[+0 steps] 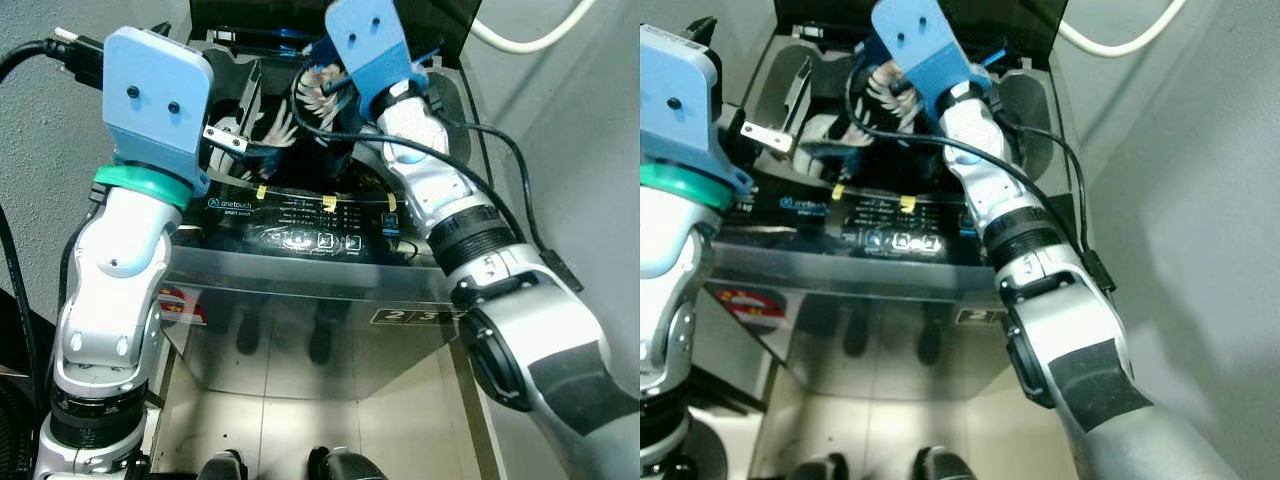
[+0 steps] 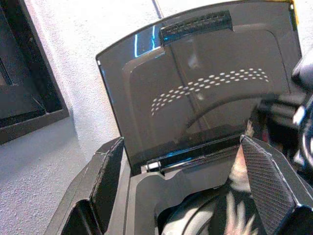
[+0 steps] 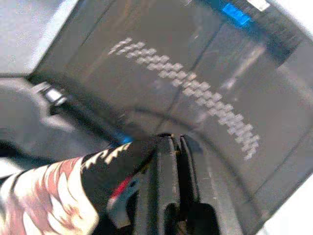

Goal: Clothes washing

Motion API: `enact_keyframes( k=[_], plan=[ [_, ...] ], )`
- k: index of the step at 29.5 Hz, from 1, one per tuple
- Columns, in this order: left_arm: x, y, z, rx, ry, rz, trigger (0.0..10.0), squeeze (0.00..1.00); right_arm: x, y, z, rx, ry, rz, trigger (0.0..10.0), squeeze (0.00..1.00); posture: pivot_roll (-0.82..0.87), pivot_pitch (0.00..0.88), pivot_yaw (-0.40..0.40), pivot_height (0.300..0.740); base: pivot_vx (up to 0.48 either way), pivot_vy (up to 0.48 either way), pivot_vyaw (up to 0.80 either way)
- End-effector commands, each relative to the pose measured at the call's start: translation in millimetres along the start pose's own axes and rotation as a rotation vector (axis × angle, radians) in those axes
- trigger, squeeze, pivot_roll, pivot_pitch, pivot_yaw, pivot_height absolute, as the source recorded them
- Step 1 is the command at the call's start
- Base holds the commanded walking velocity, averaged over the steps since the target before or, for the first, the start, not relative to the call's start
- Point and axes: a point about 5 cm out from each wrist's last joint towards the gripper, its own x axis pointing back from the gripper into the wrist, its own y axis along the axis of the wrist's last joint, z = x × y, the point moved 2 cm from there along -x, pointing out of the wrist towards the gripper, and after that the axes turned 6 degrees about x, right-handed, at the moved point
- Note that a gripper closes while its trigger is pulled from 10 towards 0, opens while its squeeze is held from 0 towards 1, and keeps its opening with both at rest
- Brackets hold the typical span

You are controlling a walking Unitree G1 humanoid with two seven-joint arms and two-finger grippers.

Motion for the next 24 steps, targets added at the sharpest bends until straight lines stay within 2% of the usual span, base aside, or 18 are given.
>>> enact_keyframes(
  k=[1,5,6,10,12,14,16,17,18,19,20,21,23,24],
  plan=[
    [0.9,-3,-1.7,-0.002,-0.012,0.010,10.0,0.00,-0.7,3,1.8,-0.028,0.016,-0.018,10.0,1.00,0.10,0.069,-0.039,0.740,0.000,0.000,0.00],
    [0.6,-4,-2.5,0.000,-0.014,0.012,10.0,0.00,-1.0,2,1.2,-0.037,0.021,-0.015,10.0,1.00,0.10,0.071,-0.037,0.740,0.000,0.000,0.00],
    [0.6,-4,-3.0,0.002,-0.015,0.012,10.0,0.00,-1.0,2,0.4,-0.034,0.022,-0.014,10.0,0.00,0.10,0.073,-0.036,0.740,0.000,0.000,0.00],
    [0.5,-4,-3.6,0.004,-0.017,0.013,10.0,0.00,-0.8,1,0.4,-0.051,0.037,-0.010,10.0,0.00,0.10,0.077,-0.034,0.740,0.000,0.000,0.00],
    [0.4,-4,-3.7,0.003,-0.018,0.014,10.0,0.00,0.5,-2,5.1,-0.136,0.108,0.005,10.0,0.00,0.11,0.078,-0.035,0.740,0.000,0.000,0.00],
    [0.4,-4,-3.7,0.003,-0.018,0.014,10.0,0.00,1.0,-3,7.5,-0.171,0.138,0.010,10.0,0.00,0.11,0.078,-0.035,0.740,0.000,0.000,0.00],
    [1.1,-5,-4.3,0.004,-0.023,0.019,10.0,0.00,11.3,-13,21.0,-0.394,0.351,0.041,10.0,0.00,0.11,0.084,-0.034,0.740,0.000,0.000,0.00],
    [1.5,-5,-4.7,0.005,-0.025,0.022,10.0,0.00,15.7,-16,23.2,-0.468,0.411,0.036,10.0,0.00,0.11,0.084,-0.034,0.740,0.000,0.000,0.00],
    [1.5,-5,-4.7,0.005,-0.025,0.022,10.0,0.00,15.7,-16,23.2,-0.468,0.411,0.036,10.0,0.00,0.11,0.084,-0.034,0.740,0.000,0.000,0.00],
    [3.0,-7,-6.1,0.008,-0.038,0.034,10.0,0.00,30.5,-26,19.8,-0.589,0.499,0.027,10.0,0.00,0.10,0.088,-0.032,0.740,0.000,0.000,0.00],
    [4.0,-9,-7.1,0.016,-0.049,0.044,10.0,0.00,39.2,-36,11.0,-0.633,0.472,0.031,10.0,0.00,0.10,0.090,-0.029,0.740,0.000,0.000,0.00],
    [4.0,-9,-7.1,0.016,-0.049,0.044,10.0,0.00,39.2,-36,11.0,-0.633,0.472,0.031,10.0,0.00,0.10,0.090,-0.029,0.740,0.000,0.000,0.00],
    [5.3,-11,-8.6,0.028,-0.063,0.057,10.0,0.00,50.9,-46,-4.0,-0.685,0.397,0.020,10.0,0.00,0.10,0.093,-0.025,0.740,0.000,0.000,0.00],
    [5.3,-11,-8.6,0.028,-0.063,0.057,10.0,0.00,50.9,-46,-4.0,-0.685,0.397,0.020,10.0,0.00,0.10,0.093,-0.025,0.740,0.000,0.000,0.00]
  ],
)
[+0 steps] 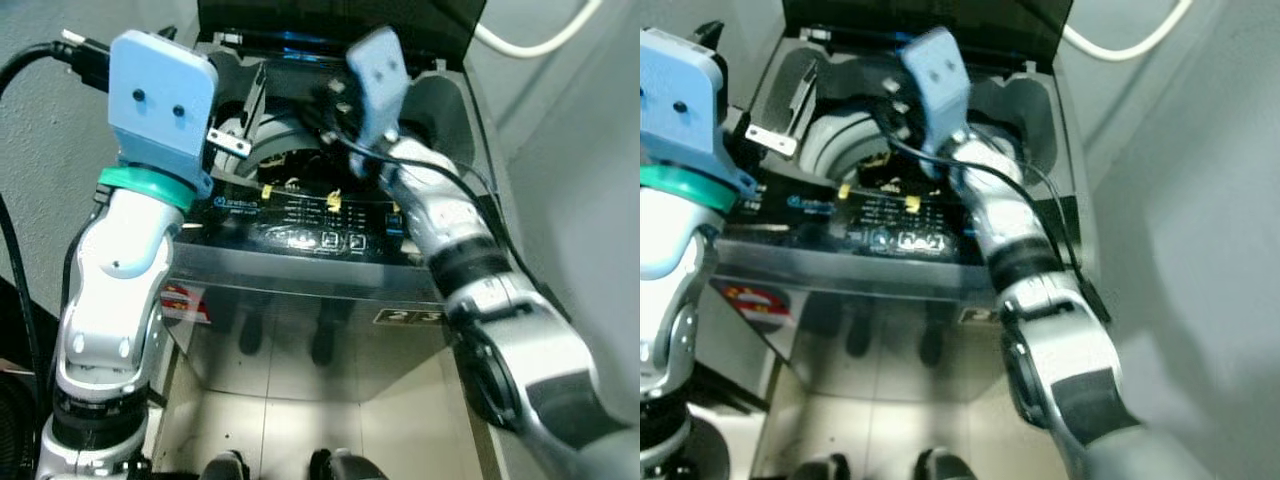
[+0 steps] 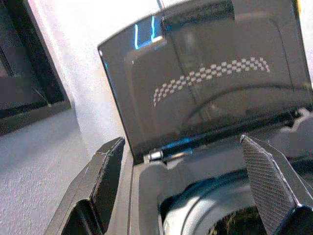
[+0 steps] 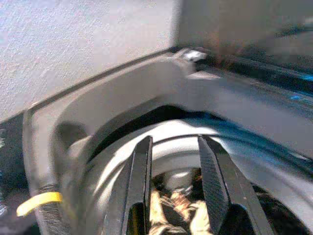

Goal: Clothes washing

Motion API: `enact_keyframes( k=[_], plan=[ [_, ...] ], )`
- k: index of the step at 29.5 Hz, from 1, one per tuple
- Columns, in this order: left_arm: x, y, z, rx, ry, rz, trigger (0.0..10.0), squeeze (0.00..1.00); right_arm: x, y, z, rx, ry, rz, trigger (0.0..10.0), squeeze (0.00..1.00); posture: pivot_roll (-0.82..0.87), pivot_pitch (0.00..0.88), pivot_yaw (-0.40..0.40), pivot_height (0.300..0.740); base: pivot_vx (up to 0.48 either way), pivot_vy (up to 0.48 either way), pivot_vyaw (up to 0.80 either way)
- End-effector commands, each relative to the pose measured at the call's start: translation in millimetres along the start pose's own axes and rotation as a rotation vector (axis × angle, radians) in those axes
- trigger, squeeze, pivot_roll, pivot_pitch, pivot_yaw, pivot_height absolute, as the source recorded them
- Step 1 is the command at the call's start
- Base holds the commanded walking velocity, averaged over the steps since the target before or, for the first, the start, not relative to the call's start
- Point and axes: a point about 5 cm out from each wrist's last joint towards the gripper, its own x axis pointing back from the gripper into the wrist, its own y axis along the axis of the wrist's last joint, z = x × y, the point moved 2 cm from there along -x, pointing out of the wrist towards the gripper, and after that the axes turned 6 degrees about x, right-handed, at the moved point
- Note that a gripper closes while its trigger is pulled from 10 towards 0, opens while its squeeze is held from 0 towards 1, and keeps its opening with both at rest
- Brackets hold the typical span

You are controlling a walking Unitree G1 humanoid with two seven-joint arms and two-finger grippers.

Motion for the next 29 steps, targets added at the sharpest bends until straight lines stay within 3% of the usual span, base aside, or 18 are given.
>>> enact_keyframes(
  k=[1,2,5,7,8,10,16,17,19,22,26,29],
  plan=[
    [0.7,-2,-5.9,0.020,-0.034,0.012,10.0,0.00,6.1,12,-6.9,-0.025,-0.052,-0.078,10.0,0.00,0.09,0.095,-0.022,0.740,0.000,0.000,0.00],
    [0.4,-2,-7.1,0.025,-0.042,0.013,10.0,0.00,12.3,16,-14.5,-0.043,-0.145,-0.128,10.0,0.00,0.09,0.097,-0.017,0.740,0.000,0.000,0.00],
    [0.1,-2,-8.0,0.027,-0.048,0.013,10.0,0.00,17.0,19,-20.1,-0.058,-0.210,-0.160,10.0,0.00,0.09,0.097,-0.017,0.740,0.000,0.000,0.00],
    [-0.8,-6,-12.2,0.038,-0.068,0.022,10.0,0.00,32.3,31,-36.5,-0.083,-0.448,-0.281,10.0,0.00,0.08,0.092,-0.004,0.740,0.000,0.000,0.00],
    [-0.8,-6,-12.2,0.038,-0.068,0.022,10.0,0.00,32.3,31,-36.5,-0.083,-0.448,-0.281,10.0,0.00,0.08,0.092,-0.004,0.740,0.000,0.000,0.00],
    [-0.6,-13,-15.4,0.061,-0.083,0.050,10.0,0.00,46.3,47,-38.8,-0.124,-0.523,-0.384,10.0,0.00,0.08,0.089,-0.004,0.740,0.000,0.000,0.00],
    [2.1,-26,-11.9,0.139,-0.074,0.119,10.0,0.00,55.0,56,-20.2,-0.095,-0.432,-0.391,10.0,0.00,0.08,0.068,0.002,0.740,0.000,0.000,0.00],
    [2.6,-35,-4.9,0.171,-0.049,0.154,10.0,0.00,60.5,49,-3.2,-0.056,-0.412,-0.365,10.0,0.00,0.08,0.054,0.001,0.740,0.000,0.000,0.00],
    [2.2,-38,-1.6,0.183,-0.035,0.163,10.0,0.00,62.7,46,2.6,-0.047,-0.417,-0.357,10.0,0.00,0.08,0.051,0.002,0.740,0.000,0.000,0.00],
    [0.5,-40,3.0,0.182,-0.018,0.163,10.0,0.00,63.2,44,7.1,-0.034,-0.426,-0.352,10.0,0.00,0.08,0.046,0.003,0.740,0.000,0.000,0.00],
    [-12.6,-47,13.2,0.164,0.027,0.151,10.0,0.00,53.2,44,9.3,0.078,-0.447,-0.362,10.0,0.00,0.07,0.020,0.003,0.740,0.000,0.000,0.00],
    [-15.0,-48,13.9,0.164,0.032,0.147,10.0,0.00,50.5,45,9.4,0.088,-0.443,-0.367,10.0,0.00,0.07,0.018,0.002,0.740,0.000,0.000,0.00]
  ],
)
